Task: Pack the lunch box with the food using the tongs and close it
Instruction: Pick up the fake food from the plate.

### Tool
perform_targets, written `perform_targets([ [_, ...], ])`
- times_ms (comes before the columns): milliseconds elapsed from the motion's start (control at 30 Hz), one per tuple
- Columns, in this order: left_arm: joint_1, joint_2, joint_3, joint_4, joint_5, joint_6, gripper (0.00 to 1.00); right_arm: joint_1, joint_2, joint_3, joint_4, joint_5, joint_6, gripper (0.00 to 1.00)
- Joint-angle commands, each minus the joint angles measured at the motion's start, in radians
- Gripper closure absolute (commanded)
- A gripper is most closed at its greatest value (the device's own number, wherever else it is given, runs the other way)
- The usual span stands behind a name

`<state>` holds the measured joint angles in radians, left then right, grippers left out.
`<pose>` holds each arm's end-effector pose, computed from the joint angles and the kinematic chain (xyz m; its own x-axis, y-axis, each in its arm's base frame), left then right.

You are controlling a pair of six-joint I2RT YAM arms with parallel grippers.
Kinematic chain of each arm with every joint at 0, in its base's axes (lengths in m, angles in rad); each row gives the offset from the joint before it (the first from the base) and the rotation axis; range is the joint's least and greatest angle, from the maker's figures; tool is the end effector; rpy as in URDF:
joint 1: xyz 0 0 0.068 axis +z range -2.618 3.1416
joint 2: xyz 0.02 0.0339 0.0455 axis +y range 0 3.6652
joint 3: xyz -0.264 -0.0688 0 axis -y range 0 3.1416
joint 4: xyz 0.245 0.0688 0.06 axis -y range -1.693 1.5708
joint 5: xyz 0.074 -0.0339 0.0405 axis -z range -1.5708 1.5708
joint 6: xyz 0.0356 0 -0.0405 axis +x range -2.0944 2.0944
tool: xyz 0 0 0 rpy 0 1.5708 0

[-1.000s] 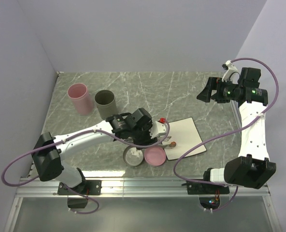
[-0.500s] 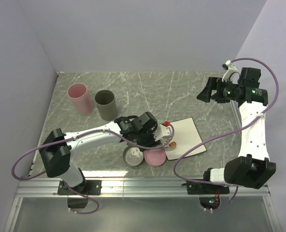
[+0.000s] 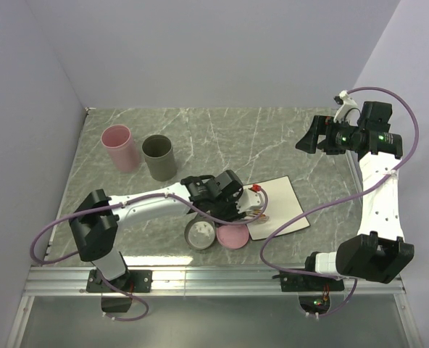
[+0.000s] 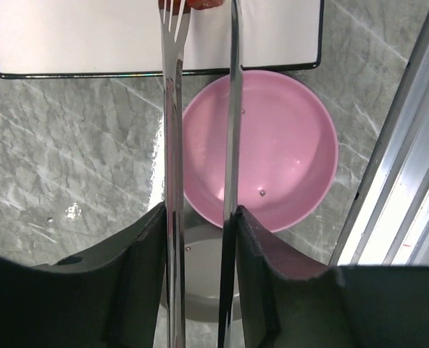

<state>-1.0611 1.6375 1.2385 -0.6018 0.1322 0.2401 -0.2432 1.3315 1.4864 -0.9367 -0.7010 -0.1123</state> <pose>0.1645 -0.3040 0.2450 -0.1850 0.8141 -0.5505 0.9718 0.2347 0.0205 0.2599 -0.0408 0.3958 -0.6504 0.0731 -0.7561 -0.3352 0.8656 0.3720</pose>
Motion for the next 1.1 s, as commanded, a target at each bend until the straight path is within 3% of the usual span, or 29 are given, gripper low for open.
perform_targets([
  [0, -0.005, 0.018, 0.047, 0.030, -0.016, -0.019, 0.56, -0.010, -0.022, 0.017, 0.007, -0.015, 0.000, 0.00],
  [233, -0.005, 0.012, 0.045, 0.017, -0.037, -0.002, 0.62, -0.013, -0.012, 0.023, 0.006, -0.025, 0.002, 0.00],
  [733, -0.003, -0.067, 0.119, -0.030, -0.072, -0.009, 0.66, -0.015, -0.005, 0.034, 0.001, -0.028, 0.002, 0.00],
  [1067, 0.173, -0.130, 0.229, -0.102, 0.023, -0.027, 0.66, -0.015, -0.002, 0.040, -0.005, -0.023, -0.003, 0.00],
])
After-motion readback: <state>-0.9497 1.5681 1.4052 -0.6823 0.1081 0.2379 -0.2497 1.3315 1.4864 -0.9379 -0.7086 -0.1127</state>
